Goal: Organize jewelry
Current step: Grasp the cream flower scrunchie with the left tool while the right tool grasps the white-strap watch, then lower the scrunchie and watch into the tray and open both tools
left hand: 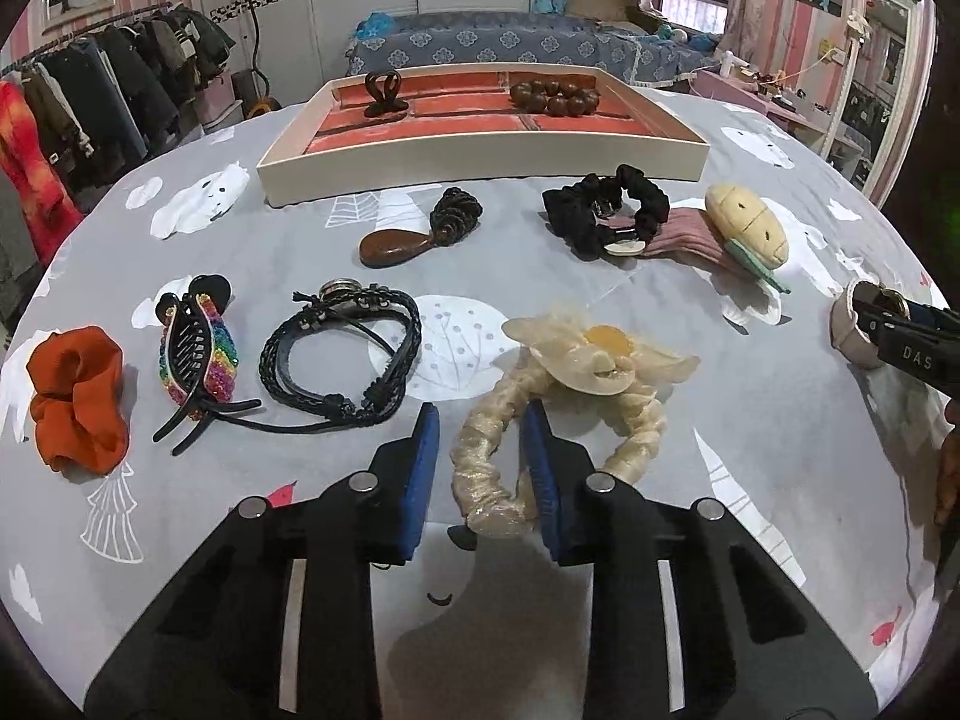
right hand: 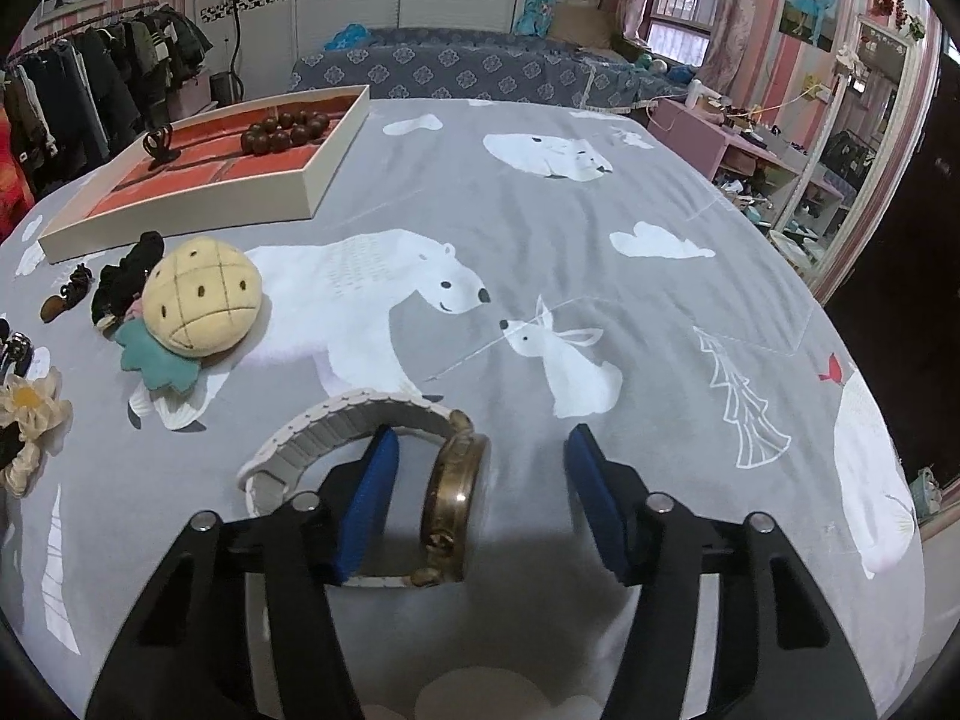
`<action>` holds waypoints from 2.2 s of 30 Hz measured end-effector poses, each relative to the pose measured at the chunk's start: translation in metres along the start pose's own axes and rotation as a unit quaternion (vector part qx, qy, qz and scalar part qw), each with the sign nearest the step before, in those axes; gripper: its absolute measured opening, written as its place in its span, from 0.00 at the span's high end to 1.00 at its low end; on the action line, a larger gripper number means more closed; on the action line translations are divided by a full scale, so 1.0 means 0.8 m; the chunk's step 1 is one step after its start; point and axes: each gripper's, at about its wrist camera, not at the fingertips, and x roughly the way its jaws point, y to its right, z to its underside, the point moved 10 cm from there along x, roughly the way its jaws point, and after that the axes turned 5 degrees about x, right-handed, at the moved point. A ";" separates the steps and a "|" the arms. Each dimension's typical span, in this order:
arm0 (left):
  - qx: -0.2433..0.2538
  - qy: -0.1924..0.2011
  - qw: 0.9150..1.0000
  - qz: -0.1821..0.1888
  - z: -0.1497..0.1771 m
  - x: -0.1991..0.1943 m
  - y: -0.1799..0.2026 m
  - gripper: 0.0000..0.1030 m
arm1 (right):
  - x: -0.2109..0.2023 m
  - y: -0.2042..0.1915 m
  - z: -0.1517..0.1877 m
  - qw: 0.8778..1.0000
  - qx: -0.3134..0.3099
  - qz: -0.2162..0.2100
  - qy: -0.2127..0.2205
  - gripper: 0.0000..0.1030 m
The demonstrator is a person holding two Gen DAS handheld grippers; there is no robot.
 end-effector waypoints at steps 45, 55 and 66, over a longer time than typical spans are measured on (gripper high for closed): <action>0.003 0.093 0.996 0.018 -0.104 -0.068 -0.047 0.93 | -0.064 -0.053 -0.091 0.995 0.017 -0.067 0.069 0.85; -0.006 0.099 0.995 0.006 -0.196 -0.039 -0.086 0.92 | -0.038 -0.121 -0.165 0.994 -0.002 -0.089 0.063 0.85; -0.006 0.045 0.998 -0.034 -0.260 0.079 -0.150 0.92 | 0.045 -0.185 -0.212 0.996 -0.012 -0.084 0.027 0.85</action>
